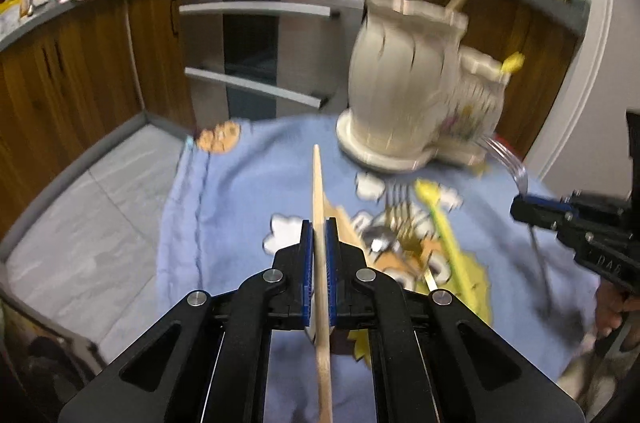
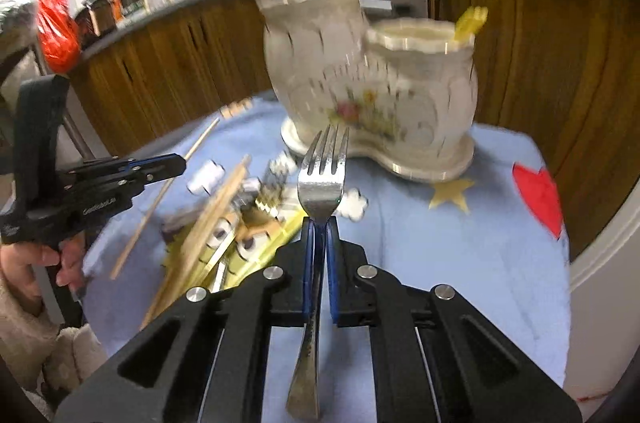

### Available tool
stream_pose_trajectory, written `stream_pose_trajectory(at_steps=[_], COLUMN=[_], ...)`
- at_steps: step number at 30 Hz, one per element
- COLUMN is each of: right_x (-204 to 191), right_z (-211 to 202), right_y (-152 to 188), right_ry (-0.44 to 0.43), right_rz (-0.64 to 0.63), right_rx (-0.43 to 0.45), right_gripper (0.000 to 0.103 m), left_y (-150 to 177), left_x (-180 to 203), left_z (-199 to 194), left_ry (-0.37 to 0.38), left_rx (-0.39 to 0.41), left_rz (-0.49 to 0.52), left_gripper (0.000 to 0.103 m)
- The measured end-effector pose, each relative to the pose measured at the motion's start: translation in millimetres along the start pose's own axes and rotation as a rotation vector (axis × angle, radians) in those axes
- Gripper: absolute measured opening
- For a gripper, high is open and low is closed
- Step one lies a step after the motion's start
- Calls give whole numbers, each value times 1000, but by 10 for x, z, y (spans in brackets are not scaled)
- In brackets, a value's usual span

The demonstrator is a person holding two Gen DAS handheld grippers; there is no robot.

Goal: Organize utensils
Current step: 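Lift and drop the chopstick and silver fork into the ceramic holder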

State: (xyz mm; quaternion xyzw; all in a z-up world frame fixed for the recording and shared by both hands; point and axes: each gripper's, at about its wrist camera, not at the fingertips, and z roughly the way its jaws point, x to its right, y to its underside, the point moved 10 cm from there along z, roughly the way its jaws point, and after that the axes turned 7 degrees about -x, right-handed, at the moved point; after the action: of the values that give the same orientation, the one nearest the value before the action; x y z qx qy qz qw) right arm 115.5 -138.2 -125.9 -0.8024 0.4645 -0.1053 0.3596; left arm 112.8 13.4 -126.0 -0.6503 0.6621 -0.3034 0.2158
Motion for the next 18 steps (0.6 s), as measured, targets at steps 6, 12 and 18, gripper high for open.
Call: stream_pose_trajectory(at_steps=[6,12,18], right_x=[-68,-46,62], right_z=[-303,-605,-882], right_y=[-187,-511,-949], right_ry=[14,63,94], right_rz=[-38,-47,-47], right_rx=[148,313,416], right_gripper=[6,6,6], left_y=[-341,-826,-1421], left_x=[42,158,330], left_z=[-354,-672,-927], left_ry=[57,108,123], left_rx=[171,349,509], left_rz=[-47,-69,-42], left_gripper=[7,7,7])
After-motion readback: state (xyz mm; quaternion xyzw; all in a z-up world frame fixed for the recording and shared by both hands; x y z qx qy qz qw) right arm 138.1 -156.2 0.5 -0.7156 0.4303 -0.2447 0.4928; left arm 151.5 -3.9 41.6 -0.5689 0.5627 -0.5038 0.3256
